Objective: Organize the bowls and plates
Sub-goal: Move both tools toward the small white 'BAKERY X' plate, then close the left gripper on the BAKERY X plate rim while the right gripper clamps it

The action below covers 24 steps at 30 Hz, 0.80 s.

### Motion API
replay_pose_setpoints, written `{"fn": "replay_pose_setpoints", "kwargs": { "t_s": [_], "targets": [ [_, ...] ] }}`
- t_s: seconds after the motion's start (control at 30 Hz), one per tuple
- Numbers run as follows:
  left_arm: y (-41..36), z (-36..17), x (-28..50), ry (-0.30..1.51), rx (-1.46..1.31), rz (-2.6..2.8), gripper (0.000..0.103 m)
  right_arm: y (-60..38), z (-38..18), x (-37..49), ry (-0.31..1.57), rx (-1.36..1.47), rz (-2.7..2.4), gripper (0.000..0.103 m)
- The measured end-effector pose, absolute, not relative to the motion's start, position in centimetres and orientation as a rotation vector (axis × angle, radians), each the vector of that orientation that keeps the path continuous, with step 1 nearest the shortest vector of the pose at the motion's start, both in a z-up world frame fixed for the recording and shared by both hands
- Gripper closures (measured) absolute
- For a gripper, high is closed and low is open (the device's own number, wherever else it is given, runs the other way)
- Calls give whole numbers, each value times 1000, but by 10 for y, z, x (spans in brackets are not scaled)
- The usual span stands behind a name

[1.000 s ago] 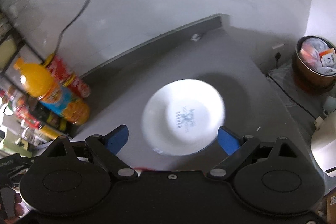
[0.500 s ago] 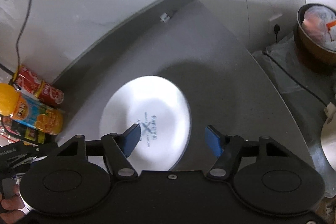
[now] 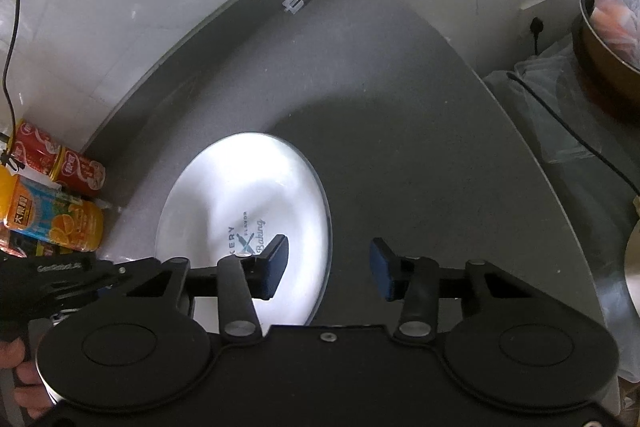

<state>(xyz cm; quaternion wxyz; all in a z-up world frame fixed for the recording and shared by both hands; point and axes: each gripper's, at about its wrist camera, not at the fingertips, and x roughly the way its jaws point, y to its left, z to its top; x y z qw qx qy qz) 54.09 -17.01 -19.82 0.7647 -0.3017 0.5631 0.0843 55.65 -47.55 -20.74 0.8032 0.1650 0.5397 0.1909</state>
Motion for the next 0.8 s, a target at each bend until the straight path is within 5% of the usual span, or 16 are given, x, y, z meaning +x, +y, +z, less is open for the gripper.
{"fn": "replay_pose_setpoints", "kwargs": {
  "t_s": [0.27, 0.57, 0.7, 0.8],
  "targets": [
    [-168, -215, 549, 1265, -713, 197, 89, -470, -220, 565, 1181, 352, 425, 66],
    [-167, -224, 556, 1288, -777, 201, 90, -466, -226, 575, 1210, 353, 448, 69],
    [-167, -224, 555, 1290, -793, 209, 90, -461, -228, 578, 1225, 339, 471, 83],
    [-172, -220, 556, 1280, -742, 191, 91, -456, -226, 577, 1222, 309, 468, 83]
  ]
}}
